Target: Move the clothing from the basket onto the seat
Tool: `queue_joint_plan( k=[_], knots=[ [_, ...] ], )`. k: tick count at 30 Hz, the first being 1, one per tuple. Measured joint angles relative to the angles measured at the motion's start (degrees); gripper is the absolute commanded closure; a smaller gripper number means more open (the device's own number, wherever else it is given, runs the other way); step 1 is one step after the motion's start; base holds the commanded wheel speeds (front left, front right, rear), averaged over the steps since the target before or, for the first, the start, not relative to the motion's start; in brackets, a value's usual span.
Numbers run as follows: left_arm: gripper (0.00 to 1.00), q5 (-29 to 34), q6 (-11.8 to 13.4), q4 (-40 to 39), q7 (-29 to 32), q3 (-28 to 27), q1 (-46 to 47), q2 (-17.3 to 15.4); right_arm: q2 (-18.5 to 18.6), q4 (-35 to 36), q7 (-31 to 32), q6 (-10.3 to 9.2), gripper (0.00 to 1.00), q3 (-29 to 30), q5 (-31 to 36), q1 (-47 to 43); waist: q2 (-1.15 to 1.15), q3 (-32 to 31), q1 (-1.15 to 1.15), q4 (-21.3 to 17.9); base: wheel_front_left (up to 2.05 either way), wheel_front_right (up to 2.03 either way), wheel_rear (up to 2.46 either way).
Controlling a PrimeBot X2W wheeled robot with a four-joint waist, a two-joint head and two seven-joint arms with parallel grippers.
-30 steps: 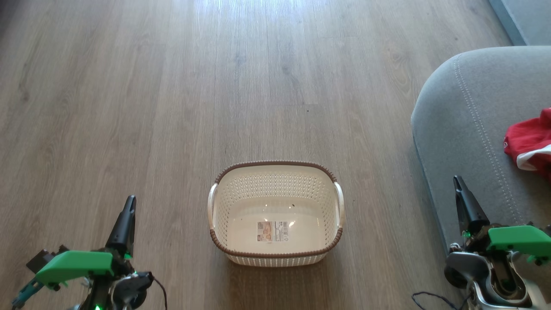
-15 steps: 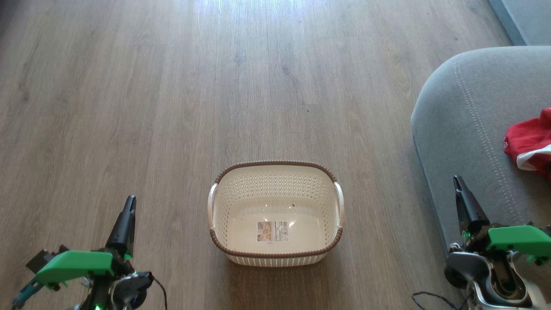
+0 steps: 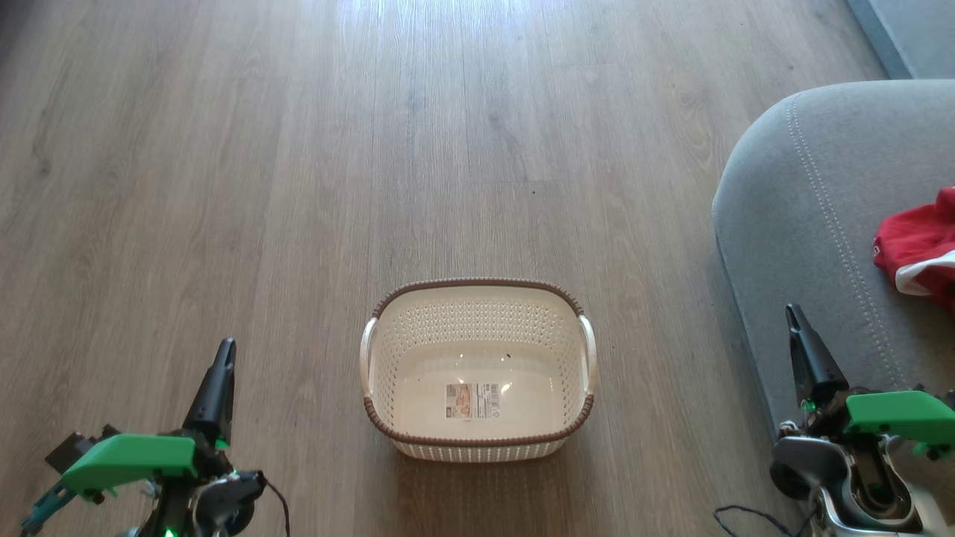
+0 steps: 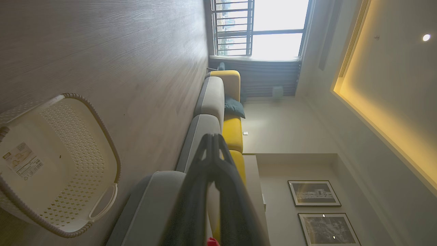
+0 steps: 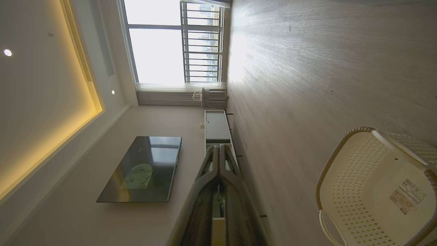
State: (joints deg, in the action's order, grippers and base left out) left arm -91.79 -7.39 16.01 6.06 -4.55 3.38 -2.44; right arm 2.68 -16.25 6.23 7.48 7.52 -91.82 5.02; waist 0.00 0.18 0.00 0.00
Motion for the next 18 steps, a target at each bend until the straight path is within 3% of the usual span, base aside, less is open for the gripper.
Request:
queue_joint_plan(
  k=[18],
  knots=[
    [1.0, 0.0, 0.0, 0.0, 0.0, 0.0, 0.0, 0.0, 0.0, 0.0, 0.0, 0.0, 1.0, 0.0, 0.0, 0.0, 0.0, 0.0, 0.0, 0.0, 0.0, 0.0, 0.0]
  ],
)
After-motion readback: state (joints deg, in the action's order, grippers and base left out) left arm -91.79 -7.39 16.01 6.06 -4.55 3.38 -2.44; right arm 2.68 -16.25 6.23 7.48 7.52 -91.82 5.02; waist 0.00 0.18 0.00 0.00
